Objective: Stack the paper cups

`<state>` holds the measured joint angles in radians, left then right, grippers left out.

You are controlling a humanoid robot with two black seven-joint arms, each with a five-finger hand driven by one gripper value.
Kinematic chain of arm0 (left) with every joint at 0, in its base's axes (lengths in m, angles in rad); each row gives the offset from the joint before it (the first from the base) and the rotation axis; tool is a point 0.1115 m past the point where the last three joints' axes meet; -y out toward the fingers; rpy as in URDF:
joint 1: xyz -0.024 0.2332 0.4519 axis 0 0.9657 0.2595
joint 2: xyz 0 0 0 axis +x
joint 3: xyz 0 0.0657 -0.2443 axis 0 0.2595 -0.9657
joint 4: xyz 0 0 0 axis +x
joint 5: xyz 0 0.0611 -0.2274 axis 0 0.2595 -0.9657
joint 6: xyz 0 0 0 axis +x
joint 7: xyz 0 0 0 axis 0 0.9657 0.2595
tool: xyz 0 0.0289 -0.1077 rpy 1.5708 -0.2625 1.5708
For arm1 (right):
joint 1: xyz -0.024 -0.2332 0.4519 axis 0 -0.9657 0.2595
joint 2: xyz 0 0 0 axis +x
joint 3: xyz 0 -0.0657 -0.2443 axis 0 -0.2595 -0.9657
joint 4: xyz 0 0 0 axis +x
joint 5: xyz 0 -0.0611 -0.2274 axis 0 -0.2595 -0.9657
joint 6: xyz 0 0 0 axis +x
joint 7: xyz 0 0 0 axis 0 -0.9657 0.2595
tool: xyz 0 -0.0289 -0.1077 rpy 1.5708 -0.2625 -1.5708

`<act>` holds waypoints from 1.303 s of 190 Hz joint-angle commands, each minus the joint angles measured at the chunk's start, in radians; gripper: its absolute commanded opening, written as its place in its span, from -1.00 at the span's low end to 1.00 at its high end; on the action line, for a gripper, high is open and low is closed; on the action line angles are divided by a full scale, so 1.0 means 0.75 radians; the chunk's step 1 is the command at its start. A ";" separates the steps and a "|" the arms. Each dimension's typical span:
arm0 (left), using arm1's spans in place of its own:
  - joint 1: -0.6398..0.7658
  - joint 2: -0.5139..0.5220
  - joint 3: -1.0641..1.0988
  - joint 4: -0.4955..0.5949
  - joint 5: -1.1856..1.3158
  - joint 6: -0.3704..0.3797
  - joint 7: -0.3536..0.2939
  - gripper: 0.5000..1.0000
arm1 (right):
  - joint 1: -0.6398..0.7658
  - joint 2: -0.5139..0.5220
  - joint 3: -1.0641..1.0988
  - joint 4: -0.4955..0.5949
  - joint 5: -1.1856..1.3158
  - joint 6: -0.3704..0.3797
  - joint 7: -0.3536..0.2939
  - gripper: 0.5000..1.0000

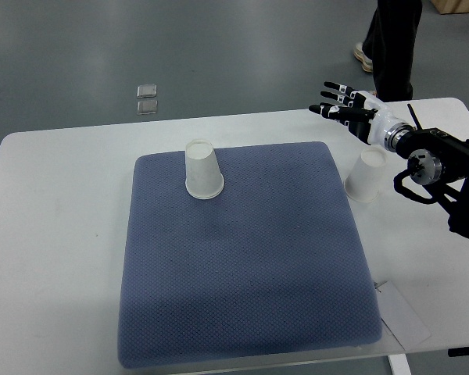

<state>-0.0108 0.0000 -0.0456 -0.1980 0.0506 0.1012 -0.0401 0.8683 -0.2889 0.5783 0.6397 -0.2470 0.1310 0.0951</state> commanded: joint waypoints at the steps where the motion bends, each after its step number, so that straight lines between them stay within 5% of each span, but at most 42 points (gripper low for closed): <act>1: 0.000 0.000 0.012 0.000 0.002 0.000 0.000 1.00 | 0.000 -0.003 0.000 0.000 0.000 0.001 0.000 0.65; 248: 0.000 0.000 0.001 0.000 0.002 0.000 0.000 1.00 | -0.004 -0.054 0.031 0.000 0.004 0.040 0.016 0.65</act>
<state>-0.0107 0.0000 -0.0446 -0.1968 0.0521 0.1012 -0.0397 0.8641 -0.3202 0.6000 0.6397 -0.2449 0.1587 0.1059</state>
